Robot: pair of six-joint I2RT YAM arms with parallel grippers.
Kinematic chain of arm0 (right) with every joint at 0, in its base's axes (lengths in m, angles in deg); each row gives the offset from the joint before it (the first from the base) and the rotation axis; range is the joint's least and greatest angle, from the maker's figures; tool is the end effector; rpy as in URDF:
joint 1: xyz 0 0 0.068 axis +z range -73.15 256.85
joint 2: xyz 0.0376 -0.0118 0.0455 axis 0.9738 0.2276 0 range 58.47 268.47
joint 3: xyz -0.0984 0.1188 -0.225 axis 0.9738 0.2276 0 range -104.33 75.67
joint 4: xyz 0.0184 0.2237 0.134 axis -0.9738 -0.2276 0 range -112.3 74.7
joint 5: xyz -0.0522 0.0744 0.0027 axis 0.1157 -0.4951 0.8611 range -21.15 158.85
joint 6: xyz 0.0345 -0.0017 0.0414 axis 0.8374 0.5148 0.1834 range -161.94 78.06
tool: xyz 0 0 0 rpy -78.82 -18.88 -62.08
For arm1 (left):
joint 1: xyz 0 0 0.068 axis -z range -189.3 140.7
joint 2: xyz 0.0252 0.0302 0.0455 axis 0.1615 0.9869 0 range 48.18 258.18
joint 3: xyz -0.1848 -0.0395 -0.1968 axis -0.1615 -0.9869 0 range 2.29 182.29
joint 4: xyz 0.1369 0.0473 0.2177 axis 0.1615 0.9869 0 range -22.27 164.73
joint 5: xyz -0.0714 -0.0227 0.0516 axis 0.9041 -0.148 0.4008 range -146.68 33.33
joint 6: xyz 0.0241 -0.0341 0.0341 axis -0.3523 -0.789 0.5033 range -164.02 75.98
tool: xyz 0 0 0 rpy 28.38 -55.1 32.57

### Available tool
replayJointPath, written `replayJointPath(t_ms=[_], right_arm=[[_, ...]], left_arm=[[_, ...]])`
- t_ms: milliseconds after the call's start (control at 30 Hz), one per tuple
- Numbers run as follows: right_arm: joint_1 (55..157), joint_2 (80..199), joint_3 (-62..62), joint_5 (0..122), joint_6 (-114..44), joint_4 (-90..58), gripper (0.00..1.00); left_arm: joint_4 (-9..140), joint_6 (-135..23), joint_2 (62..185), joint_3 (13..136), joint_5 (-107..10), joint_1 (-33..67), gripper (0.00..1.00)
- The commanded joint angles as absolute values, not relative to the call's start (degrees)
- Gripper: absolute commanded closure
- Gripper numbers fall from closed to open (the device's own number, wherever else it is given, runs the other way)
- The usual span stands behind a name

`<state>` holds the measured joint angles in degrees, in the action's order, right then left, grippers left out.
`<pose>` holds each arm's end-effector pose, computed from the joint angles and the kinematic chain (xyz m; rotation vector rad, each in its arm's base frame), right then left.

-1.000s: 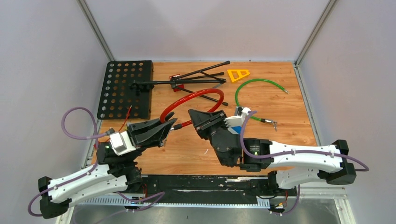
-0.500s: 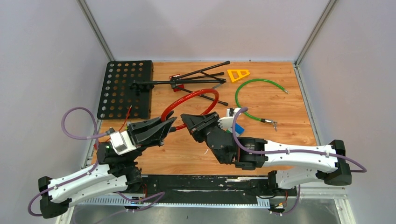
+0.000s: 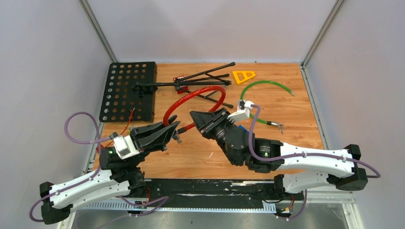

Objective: Lock with the key
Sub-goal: Lock the lock.

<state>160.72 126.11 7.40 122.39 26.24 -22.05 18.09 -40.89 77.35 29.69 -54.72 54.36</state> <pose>0.0560 0.2540 0.4103 0.5087 1.7135 1.2213 0.0475 -0.0989 0.3758 0.4523 0.6241 -1.0189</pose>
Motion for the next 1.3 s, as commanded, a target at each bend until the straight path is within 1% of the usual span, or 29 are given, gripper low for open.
replayJointPath(t_ms=[0, 333, 400, 533, 667, 833, 900, 933, 1067, 1167, 1233, 1267], right_arm=[[162.36, 124.69, 1.93, 118.70, 13.46, -15.82, 1.00], [162.48, 129.51, -8.95, 116.90, -5.65, -22.21, 1.00], [162.54, 130.39, -10.84, 116.75, -8.15, -23.64, 1.00], [162.69, 131.53, -13.50, 117.11, -11.97, -25.38, 1.00], [162.88, 131.68, -13.95, 117.87, -13.92, -25.69, 1.00], [163.08, 131.86, -14.09, 119.43, -15.48, -26.60, 1.00], [163.14, 131.77, -14.23, 120.44, -16.26, -26.99, 1.00], [163.17, 131.63, -14.21, 121.10, -16.73, -27.12, 1.00], [163.51, 131.35, -14.31, 122.64, -19.18, -27.17, 1.00], [163.63, 131.40, -14.32, 123.00, -20.37, -27.15, 1.00], [163.65, 131.40, -14.01, 123.14, -20.47, -27.25, 1.00], [163.63, 131.42, -13.76, 123.17, -20.37, -27.21, 1.00]], left_arm=[[22.71, -41.42, 77.20, 27.62, -56.53, 54.43, 1.00], [26.43, -42.62, 77.24, 25.31, -58.40, 54.42, 1.00], [26.59, -42.90, 76.95, 24.75, -58.79, 54.43, 0.94], [26.68, -43.23, 76.58, 23.93, -59.84, 54.45, 0.87], [27.03, -43.17, 76.40, 23.83, -60.66, 54.45, 0.76], [27.28, -43.12, 76.35, 23.89, -61.29, 54.43, 0.64], [27.45, -43.08, 76.29, 23.96, -61.47, 54.42, 0.63], [27.52, -43.06, 76.23, 23.96, -61.57, 54.42, 0.64], [27.75, -43.30, 76.31, 24.00, -61.93, 54.42, 0.74], [27.74, -43.41, 76.61, 24.15, -61.99, 54.48, 0.88], [27.67, -43.43, 77.02, 24.41, -62.14, 54.43, 0.99], [27.51, -43.57, 77.28, 24.50, -62.32, 54.42, 1.00]])
